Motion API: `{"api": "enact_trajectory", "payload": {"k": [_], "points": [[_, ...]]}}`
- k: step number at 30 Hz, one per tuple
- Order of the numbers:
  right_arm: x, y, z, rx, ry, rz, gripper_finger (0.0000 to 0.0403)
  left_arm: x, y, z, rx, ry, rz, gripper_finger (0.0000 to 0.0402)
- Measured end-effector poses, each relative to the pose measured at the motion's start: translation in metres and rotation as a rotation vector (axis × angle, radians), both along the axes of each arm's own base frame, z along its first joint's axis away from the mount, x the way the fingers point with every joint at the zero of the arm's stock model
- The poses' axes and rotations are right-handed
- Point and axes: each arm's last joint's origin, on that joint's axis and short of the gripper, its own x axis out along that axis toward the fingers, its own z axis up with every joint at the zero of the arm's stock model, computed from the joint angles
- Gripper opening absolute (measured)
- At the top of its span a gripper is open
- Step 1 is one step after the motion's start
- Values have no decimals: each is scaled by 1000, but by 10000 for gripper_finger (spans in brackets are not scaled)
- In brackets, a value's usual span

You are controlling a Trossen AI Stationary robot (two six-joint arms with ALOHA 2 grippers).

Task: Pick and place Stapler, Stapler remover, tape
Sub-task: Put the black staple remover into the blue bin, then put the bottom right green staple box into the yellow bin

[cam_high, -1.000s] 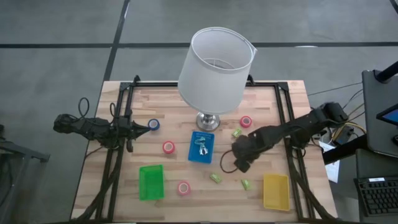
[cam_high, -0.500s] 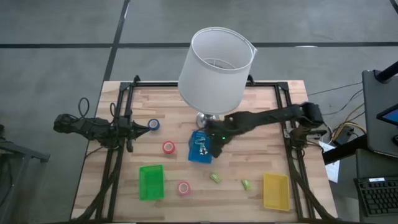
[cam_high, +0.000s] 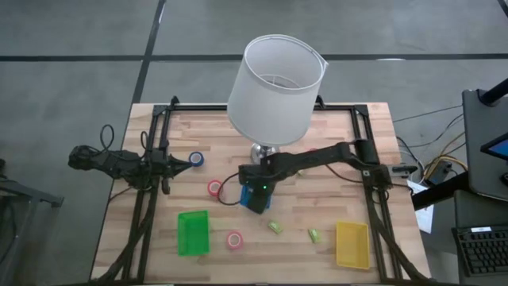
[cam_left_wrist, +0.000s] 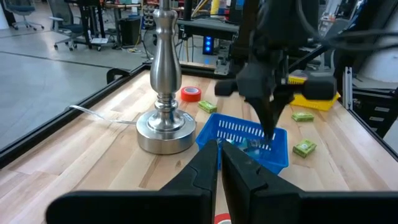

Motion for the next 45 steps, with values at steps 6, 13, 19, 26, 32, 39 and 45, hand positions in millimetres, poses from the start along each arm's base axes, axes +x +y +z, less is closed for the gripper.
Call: {"api": "enact_trajectory", "payload": {"k": [6,13,19,26,32,39,45], "points": [[10,1,0,4,-16,1,8,0,0,0,1,3,0,23],[10,0,1,0,-17,-3,8,0,0,-1,2,6,0,23],[6,-4,-4,-2,24,-29,13,0,0,-1,2,6,0,23],[6,-5,-4,1,29,-43,70,0,0,-1,2,7,0,23],[-9,-4,9,-15,104,-15,116,0,0,-1,2,7,0,23],[-39,7,43,-129,135,22,136,0,0,-1,2,8,0,23],[-72,13,56,-150,148,-41,129,0,0,-1,4,13,0,23]]}}
